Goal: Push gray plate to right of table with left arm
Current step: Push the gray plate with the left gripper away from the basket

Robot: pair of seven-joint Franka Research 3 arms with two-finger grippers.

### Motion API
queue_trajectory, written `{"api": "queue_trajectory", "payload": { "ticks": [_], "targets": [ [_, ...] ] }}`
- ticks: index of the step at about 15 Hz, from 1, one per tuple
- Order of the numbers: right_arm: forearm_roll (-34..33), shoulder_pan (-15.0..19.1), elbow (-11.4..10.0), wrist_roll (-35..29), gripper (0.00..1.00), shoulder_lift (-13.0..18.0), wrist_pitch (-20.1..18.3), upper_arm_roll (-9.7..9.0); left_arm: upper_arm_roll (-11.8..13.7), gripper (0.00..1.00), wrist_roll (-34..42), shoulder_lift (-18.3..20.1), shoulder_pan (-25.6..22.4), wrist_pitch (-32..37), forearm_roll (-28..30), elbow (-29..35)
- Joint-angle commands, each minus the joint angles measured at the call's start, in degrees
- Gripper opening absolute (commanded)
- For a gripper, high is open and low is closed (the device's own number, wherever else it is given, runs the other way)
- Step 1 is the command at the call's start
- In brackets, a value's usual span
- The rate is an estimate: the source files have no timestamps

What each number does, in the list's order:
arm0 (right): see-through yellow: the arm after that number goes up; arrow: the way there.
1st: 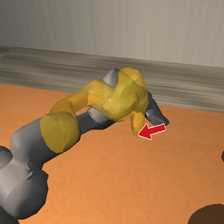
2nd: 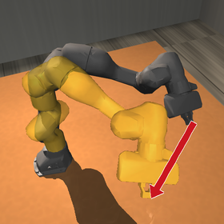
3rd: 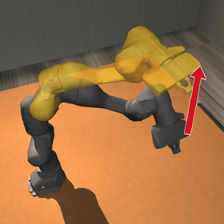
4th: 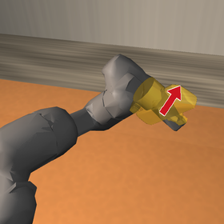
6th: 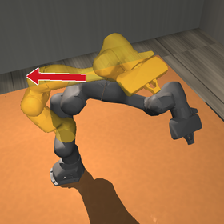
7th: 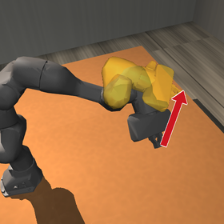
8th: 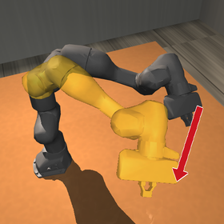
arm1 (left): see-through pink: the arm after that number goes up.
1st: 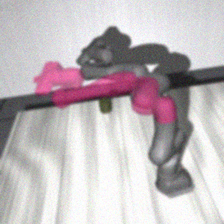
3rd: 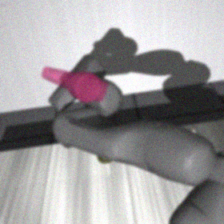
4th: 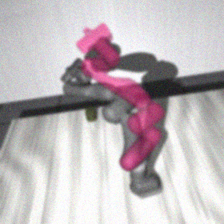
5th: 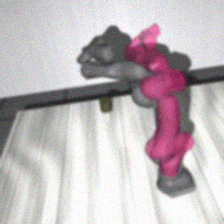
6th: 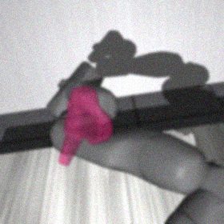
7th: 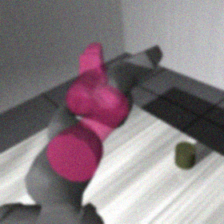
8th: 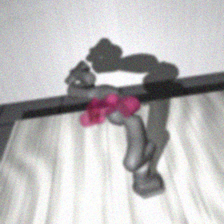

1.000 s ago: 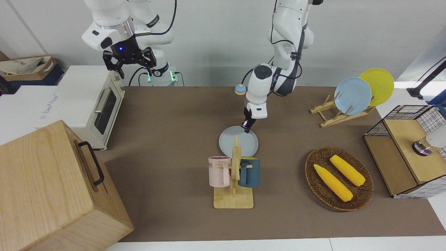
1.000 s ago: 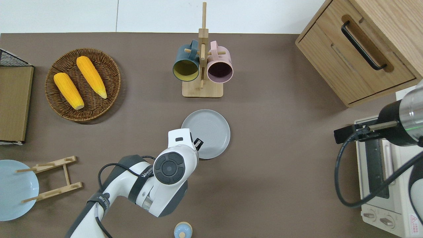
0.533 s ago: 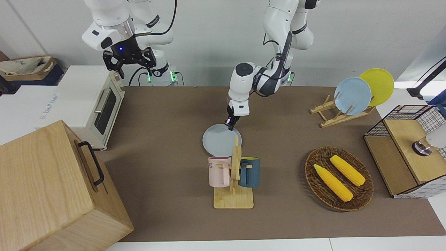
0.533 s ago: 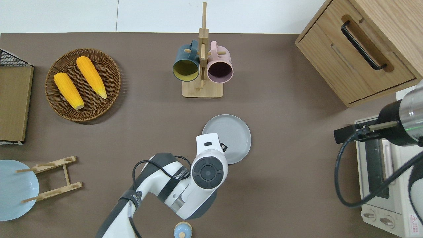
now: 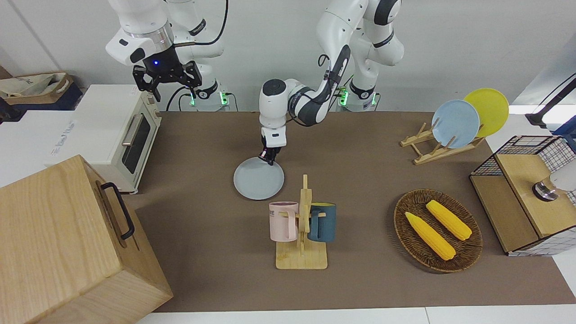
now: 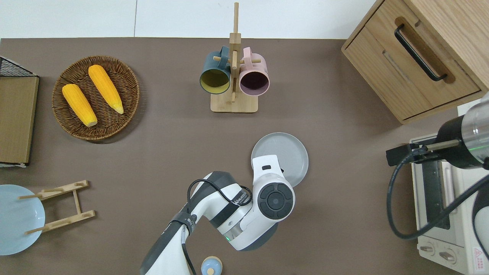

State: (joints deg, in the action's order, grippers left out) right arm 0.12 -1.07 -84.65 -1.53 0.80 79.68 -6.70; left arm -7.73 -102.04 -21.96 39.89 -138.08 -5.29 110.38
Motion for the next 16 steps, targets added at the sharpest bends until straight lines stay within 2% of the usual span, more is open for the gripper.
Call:
{"api": "queue_trajectory", "payload": {
  "ticks": [1,7,9,10,11,15,16],
  "targets": [
    [0.59,1.15,0.46,-0.05,0.983,0.17,-0.84,-0.77,-0.18,0.0,-1.32,-2.3,1.33,1.32,-0.68,-1.75],
    [0.59,1.15,0.46,-0.14,0.983,0.17,-0.84,-0.77,-0.18,0.0,-1.15,-2.13,1.33,1.32,-1.03,-1.84],
    [0.59,1.15,0.46,-0.05,0.983,0.17,-0.84,-0.86,-0.18,0.17,-1.06,-2.13,1.25,1.32,-0.86,-2.37],
    [0.59,1.15,0.46,-0.05,0.983,0.17,-0.84,-0.86,-0.18,0.18,-1.06,-2.04,1.25,1.49,-0.86,-2.45],
    [0.59,1.15,0.46,-0.14,0.983,0.17,-0.84,-0.77,-0.18,0.23,-0.97,-2.04,1.25,1.49,-0.86,-2.46],
    [0.59,1.15,0.46,-0.05,0.983,0.17,-0.84,-0.77,0.0,0.63,-1.15,-1.25,1.07,2.2,-0.77,-2.46],
    [0.59,1.15,0.46,-0.05,0.983,0.17,-0.84,-0.77,0.0,0.7,-0.63,-1.16,0.81,2.89,-0.86,-2.63]
  ]
}}
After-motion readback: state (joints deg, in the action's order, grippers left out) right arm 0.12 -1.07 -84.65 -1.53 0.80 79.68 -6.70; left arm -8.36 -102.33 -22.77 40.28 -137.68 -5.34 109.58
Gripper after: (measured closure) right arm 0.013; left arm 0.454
